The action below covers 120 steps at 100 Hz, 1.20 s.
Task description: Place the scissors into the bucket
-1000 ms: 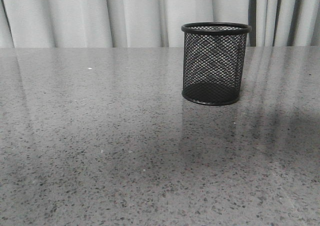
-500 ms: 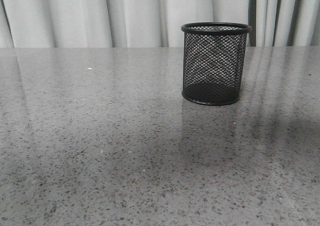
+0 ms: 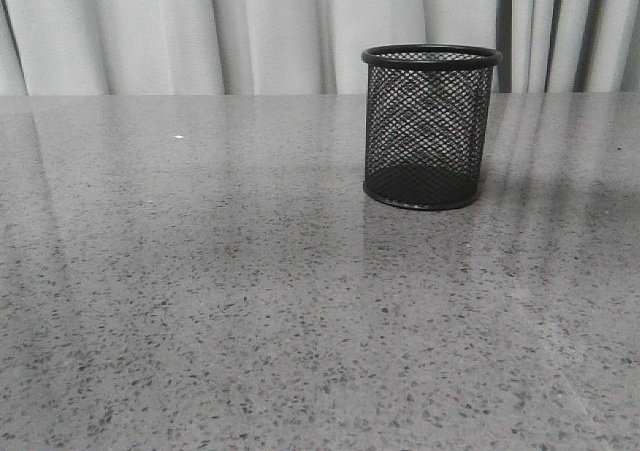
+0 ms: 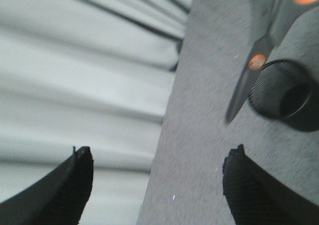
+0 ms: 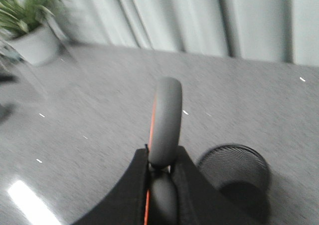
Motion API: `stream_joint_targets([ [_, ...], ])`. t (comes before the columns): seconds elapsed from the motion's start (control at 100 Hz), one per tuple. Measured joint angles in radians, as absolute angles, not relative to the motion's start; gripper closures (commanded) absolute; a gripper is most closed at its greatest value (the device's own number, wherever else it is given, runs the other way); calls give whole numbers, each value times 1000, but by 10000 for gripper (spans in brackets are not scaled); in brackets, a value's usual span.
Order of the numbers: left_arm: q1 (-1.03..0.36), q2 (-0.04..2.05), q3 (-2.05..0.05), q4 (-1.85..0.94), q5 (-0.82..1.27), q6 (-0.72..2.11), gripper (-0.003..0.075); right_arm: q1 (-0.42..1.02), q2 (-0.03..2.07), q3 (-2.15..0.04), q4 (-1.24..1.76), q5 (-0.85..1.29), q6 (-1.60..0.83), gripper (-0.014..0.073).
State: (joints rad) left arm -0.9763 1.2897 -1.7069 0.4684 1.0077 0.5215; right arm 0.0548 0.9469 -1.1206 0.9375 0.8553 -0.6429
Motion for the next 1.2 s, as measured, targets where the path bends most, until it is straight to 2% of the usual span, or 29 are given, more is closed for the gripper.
stream_joint_targets([
  [0.18,-872,1242,-1707,474,1034,507,229,55,1090,-1295,680,1017,-474,645],
  [0.35,-800,1213,-1707,476,1037,506,229,55,1185,-1372,541,1123,-389,646],
  [0.75,-763,1204,-1707,476,1038,505,229,58,1295,-1383,525,1101,-373,646],
  [0.95,-763,1204,-1707,476,1038,505,229,126,1353,-1383,525,1068,-389,642],
  [1.06,-763,1204,-1707,476,1038,505,229,163,1382,-1383,529,1048,-391,580],
  [1.2,-763,1204,-1707,476,1042,505,229,172,1408,-1383,530,1037,-396,423],
])
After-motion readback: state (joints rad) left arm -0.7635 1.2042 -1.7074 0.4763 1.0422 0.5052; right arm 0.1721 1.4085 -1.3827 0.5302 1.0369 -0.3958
